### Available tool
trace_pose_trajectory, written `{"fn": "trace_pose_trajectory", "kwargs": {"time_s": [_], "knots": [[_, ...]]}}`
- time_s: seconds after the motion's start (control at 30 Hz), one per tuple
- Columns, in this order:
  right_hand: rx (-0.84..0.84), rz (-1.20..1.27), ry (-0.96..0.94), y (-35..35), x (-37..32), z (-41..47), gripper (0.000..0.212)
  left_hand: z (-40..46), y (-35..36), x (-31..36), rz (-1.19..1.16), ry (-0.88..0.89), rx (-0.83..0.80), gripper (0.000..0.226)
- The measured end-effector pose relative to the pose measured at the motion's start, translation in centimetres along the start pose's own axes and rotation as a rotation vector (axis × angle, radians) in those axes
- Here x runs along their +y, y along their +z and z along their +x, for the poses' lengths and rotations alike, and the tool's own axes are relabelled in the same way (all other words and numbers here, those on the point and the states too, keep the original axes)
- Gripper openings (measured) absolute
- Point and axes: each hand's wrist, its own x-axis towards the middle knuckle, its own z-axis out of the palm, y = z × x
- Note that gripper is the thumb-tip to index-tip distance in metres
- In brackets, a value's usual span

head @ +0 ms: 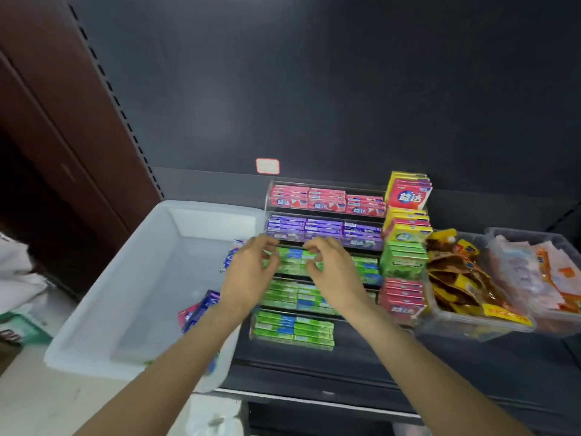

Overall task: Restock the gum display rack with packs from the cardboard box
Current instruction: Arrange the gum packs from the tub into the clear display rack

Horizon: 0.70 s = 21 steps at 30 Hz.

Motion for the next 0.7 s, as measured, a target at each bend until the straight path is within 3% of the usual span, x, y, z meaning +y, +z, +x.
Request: {"fn": "trace_pose_trajectory", "kwargs": {"time_s": [0.1,0.2,0.3,0.47,0.6,0.7], "knots": [[-0.042,0.015,-0.027,3.9,-3.8,1.9,0.025,0.9,-4.1,-6.1,0.113,-0.134,-0.035,0.022],[-0.051,0.030,-0.002,8.4,-7.2,3.8,0.027,1.8,-7.6,-11.8,0.297,-0.207,-0.206,0.040],[-0.113,-0.011,0.080,13.3,-9.4,5.7,0.035,2.6,-9.8,-16.2,0.457,-0.204,-0.412,0.058],[-0.289,-0.169,0.290,19.6,-10.2,8.2,0.059,4.0,-10.4,-20.9,0.502,-0.185,-0.645,0.078],[-0.343,-0.322,0.418,22.0,-9.8,8.6,0.067,4.4,-9.2,-22.9,0.525,-0.147,-0.733,0.085],[-0.280,-0.385,0.458,23.1,-9.7,8.8,0.069,4.2,-8.5,-23.8,0.546,-0.129,-0.760,0.084]]}}
